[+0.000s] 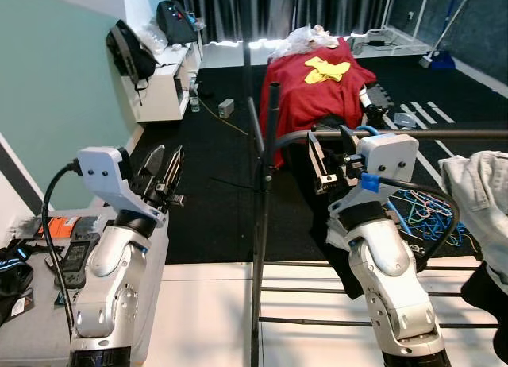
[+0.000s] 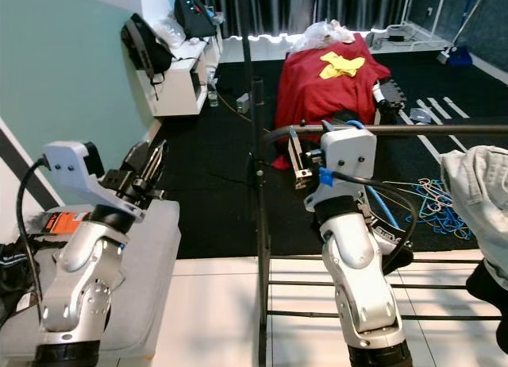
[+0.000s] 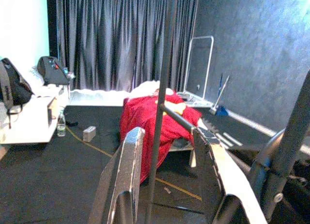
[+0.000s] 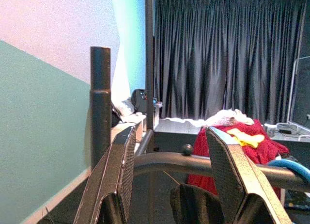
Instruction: Hang hanger
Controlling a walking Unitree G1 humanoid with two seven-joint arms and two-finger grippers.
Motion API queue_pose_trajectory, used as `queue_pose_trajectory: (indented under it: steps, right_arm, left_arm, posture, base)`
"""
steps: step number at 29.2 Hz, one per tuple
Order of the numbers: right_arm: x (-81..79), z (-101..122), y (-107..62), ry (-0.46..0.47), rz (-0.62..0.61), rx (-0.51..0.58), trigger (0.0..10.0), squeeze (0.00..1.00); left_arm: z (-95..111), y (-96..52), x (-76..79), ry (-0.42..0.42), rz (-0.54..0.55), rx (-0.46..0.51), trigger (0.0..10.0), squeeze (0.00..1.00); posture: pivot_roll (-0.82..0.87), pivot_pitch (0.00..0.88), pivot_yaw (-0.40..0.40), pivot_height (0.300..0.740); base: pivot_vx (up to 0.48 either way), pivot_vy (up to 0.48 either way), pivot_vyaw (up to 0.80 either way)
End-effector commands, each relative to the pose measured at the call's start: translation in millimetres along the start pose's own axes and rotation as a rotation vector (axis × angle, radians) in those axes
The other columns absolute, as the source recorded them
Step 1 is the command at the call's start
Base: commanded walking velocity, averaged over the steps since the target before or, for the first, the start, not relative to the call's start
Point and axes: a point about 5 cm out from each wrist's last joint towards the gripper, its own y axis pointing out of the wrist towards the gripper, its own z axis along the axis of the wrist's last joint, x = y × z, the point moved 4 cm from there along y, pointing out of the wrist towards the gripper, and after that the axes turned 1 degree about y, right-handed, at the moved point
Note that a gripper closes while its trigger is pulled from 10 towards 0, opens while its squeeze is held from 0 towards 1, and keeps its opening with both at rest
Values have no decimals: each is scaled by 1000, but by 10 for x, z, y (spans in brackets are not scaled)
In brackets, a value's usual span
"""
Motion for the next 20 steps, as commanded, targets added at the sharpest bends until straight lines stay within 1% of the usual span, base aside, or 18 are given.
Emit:
queue_pose_trajectory:
  steps: [1, 3, 4, 5, 8, 10, 13, 15, 20]
  right_arm:
    - [-3, -48, -13, 12, -3, -8, 10000, 0]
    - [-3, -48, -13, 12, -3, -8, 10000, 0]
    - [21, -31, -16, 12, -14, 8, 10000, 0]
    - [21, -31, -16, 12, -14, 8, 10000, 0]
    - [99, 9, -13, 5, -39, 39, 10000, 0]
    - [99, 9, -13, 5, -39, 39, 10000, 0]
    - [133, 36, 8, -9, -39, 55, 10000, 0]
    - [167, 57, 34, -21, -38, 67, 10000, 0]
    - [183, 51, 37, -20, -47, 68, 10000, 0]
  left_arm:
    - [17, 23, 34, 9, -7, 0, 10000, 0]
    - [17, 23, 34, 9, -7, 0, 10000, 0]
    - [7, 24, 70, 9, -10, 0, 10000, 0]
    - [7, 24, 70, 9, -10, 0, 10000, 0]
    - [36, 21, 134, 4, -22, 17, 10000, 0]
    - [36, 21, 134, 4, -22, 17, 10000, 0]
    - [72, 41, 176, 5, -42, 33, 10000, 0]
    - [105, 52, 202, 8, -50, 35, 10000, 0]
    - [124, 49, 209, 12, -51, 35, 10000, 0]
  posture:
    - [-84, 51, 28, 740]
    - [-84, 51, 28, 740]
    - [-85, 51, 27, 740]
    - [-85, 51, 27, 740]
    - [-103, 46, 20, 740]
    - [-103, 46, 20, 740]
    - [-119, 54, 24, 740]
    - [-111, 55, 23, 740]
    - [-107, 52, 24, 740]
  base:
    - [0, 0, 0]
    - [0, 0, 0]
    - [0, 0, 0]
    - [0, 0, 0]
    - [0, 0, 0]
    - [0, 0, 0]
    - [0, 0, 0]
    - [0, -244, 0]
    - [0, -244, 0]
